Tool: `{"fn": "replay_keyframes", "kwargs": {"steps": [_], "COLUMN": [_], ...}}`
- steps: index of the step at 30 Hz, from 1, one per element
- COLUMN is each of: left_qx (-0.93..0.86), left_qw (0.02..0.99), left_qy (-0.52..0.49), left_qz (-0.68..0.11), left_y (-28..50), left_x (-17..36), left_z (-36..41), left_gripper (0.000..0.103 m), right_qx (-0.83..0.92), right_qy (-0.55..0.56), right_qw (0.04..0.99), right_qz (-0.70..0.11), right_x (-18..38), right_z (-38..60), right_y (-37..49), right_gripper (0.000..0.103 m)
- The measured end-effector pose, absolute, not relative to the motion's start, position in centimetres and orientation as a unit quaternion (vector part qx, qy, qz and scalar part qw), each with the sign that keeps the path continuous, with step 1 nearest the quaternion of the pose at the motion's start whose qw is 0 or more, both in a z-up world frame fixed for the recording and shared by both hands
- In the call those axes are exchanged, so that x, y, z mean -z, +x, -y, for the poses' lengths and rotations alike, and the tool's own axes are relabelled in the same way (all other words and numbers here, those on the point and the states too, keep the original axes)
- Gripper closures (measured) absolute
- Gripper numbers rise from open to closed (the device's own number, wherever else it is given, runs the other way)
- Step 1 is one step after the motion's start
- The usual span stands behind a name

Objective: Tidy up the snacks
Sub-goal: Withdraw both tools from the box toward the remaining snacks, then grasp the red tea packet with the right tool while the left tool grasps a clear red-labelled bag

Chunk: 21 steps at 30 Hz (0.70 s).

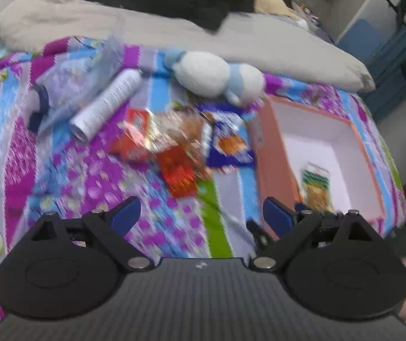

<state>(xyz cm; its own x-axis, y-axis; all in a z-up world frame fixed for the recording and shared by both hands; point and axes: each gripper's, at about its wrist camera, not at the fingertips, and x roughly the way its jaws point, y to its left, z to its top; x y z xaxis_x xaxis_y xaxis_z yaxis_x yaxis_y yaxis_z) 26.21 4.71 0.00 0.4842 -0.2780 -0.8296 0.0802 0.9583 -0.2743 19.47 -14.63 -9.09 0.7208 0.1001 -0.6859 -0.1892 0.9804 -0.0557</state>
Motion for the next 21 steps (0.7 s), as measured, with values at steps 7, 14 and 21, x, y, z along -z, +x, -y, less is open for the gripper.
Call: {"fn": "replay_keyframes", "kwargs": {"steps": [7,14,21], "left_qx": [0.102,0.098,0.116], "left_qw": [0.857,0.837,0.812], "left_qy": [-0.112,-0.147,-0.208], "left_qz": [-0.492,-0.518,-0.532], "left_y": [33.1,38.3,40.6], "left_x": [4.7,13.6,19.8], "left_z": [-7.4,-10.6,-13.0], "left_gripper": [0.008,0.011,0.035], "right_qx": [-0.123,-0.157,-0.162], "right_qy": [-0.076,-0.079,-0.091], "right_qw": [0.92,0.908,0.902], "right_qz": [-0.363,-0.38,-0.39], "right_x": [10.7,15.3,19.4], "right_z": [11.2,8.6,7.4], "right_y": [22.0,25.5,28.2], "right_gripper": [0.021,0.021,0.021]}}
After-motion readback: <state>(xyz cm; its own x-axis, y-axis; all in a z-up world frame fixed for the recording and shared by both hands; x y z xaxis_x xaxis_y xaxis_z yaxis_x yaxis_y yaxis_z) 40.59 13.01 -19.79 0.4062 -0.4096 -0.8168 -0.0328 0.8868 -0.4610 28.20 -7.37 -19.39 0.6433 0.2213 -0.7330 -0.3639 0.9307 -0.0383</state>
